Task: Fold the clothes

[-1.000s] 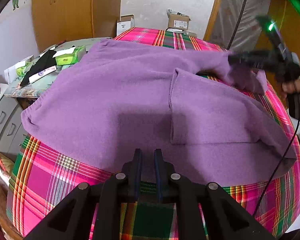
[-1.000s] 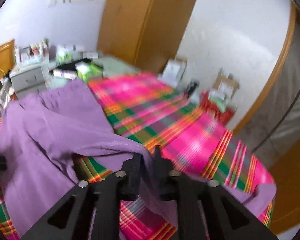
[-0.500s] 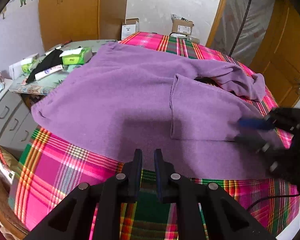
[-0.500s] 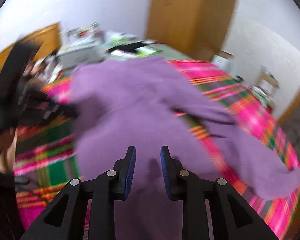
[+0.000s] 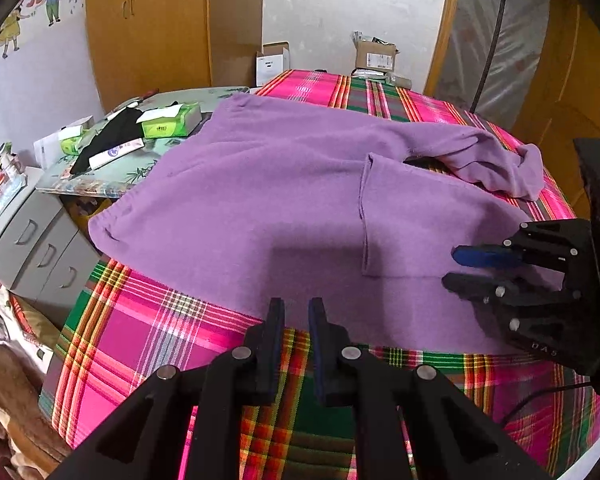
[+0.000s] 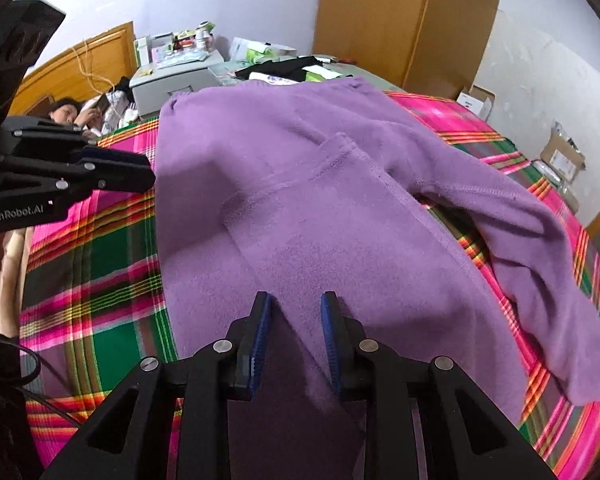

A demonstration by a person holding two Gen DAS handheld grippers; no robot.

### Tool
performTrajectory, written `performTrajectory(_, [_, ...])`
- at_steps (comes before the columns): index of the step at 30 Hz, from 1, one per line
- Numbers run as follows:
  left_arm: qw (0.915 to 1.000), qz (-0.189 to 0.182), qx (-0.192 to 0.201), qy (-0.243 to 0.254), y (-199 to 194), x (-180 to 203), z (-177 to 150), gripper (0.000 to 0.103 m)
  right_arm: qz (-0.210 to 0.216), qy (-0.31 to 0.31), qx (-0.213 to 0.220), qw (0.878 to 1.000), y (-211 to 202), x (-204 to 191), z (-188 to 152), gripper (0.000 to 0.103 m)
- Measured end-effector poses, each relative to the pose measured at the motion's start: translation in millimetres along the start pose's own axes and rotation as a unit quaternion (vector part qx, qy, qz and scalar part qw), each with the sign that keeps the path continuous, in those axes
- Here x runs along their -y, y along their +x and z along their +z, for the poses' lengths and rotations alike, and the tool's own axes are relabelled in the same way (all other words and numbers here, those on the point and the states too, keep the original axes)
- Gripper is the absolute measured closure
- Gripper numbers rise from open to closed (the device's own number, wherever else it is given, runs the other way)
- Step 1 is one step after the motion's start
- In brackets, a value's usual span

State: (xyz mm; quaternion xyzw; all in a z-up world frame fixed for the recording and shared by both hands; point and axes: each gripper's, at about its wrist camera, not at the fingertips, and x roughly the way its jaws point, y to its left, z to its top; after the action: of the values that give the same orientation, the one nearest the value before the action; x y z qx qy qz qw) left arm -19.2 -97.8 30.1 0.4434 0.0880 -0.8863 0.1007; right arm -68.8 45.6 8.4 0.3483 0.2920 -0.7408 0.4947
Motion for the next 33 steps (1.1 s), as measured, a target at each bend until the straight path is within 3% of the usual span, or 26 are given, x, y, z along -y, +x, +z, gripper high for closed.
performTrajectory(2, [1.0000, 0.000, -0.003, 0.001, 2.4, 0.4, -0.3, 0.091, -0.001, 0.004, 0.002, 1.000, 1.1, 0.1, -0.1, 0.089])
performTrajectory(5, [1.0000, 0.001, -0.006, 0.001, 4.7, -0.6, -1.0, 0.091, 0.004, 0.012, 0.007, 1.000, -0.3, 2.0, 0.2, 0.097])
performTrajectory(15, [0.9999, 0.000, -0.011, -0.002, 7.2, -3.4, -3.5, 0.091, 0.011, 0.079, 0.054, 0.995, -30.4, 24.7, -3.2, 0.099])
performTrajectory(21, [0.9999, -0.005, -0.012, -0.001, 5.3, -1.5, -4.3, 0.091, -0.011, 0.152, 0.111, 0.982, -80.2, 49.5, -19.7, 0.099])
performTrajectory(24, [0.9999, -0.008, -0.011, 0.002, 3.0, 1.2, -5.1, 0.091, -0.035, 0.193, 0.144, 0.970, -114.0, 63.8, -36.7, 0.099])
performTrajectory(28, [0.9998, -0.014, -0.010, 0.008, 1.0, 6.9, -5.3, 0.091, -0.081, 0.257, 0.191, 0.944, -166.5, 85.0, -67.7, 0.099])
performTrajectory(33, [0.9994, -0.026, -0.008, 0.023, -2.6, 22.3, -7.4, 0.091, -0.158, 0.357, 0.240, 0.889, -235.7, 113.5, -129.5, 0.099])
